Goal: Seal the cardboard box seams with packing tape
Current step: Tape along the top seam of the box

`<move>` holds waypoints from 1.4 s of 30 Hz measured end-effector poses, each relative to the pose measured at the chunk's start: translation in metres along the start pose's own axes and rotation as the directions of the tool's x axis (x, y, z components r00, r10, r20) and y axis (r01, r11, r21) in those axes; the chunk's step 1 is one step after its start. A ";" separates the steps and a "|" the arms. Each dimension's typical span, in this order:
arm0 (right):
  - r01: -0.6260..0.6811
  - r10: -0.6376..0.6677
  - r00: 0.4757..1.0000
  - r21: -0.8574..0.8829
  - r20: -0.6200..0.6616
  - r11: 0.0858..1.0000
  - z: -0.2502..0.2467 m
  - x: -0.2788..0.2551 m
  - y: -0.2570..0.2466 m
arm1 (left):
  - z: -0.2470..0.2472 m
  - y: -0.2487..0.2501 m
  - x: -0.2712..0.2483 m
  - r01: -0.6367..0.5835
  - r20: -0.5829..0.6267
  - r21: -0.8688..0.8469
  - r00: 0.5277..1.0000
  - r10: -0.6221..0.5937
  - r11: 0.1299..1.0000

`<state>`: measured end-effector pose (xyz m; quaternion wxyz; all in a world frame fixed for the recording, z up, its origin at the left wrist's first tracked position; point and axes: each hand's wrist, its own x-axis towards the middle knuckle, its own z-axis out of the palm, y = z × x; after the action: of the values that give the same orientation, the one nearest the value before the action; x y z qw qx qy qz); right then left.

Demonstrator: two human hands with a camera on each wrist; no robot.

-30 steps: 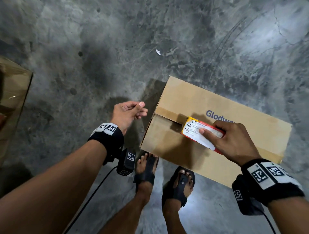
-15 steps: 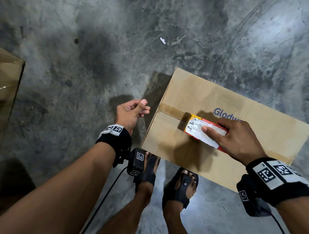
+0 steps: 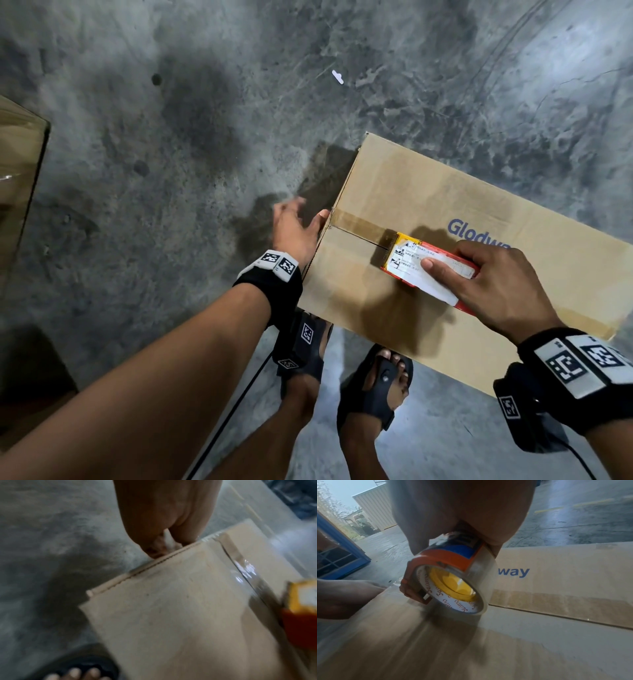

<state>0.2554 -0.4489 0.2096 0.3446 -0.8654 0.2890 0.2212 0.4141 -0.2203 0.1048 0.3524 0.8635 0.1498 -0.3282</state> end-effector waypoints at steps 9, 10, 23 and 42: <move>-0.033 0.033 0.999 -0.001 0.030 0.999 -0.001 -0.001 -0.004 | -0.009 0.041 -0.056 -0.068 0.131 0.129 0.990 0.051 0.989; -0.039 0.039 0.999 -0.001 0.030 0.999 -0.001 0.000 -0.004 | -0.010 0.041 -0.057 -0.050 0.188 0.134 0.982 0.024 0.990; -0.071 0.082 0.993 -0.123 0.081 0.990 -0.003 0.003 -0.013 | -0.034 0.042 -0.042 -0.647 0.500 0.613 0.762 0.412 0.454; -0.074 0.082 0.997 -0.307 0.014 0.949 0.003 0.002 -0.012 | 0.026 0.011 -0.053 -0.743 0.560 0.655 0.598 0.574 0.135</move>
<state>0.2641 -0.4396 0.2121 0.2012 -0.8932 0.2807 0.2880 0.3677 -0.2480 0.1319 -0.0009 0.8559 -0.4589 -0.2386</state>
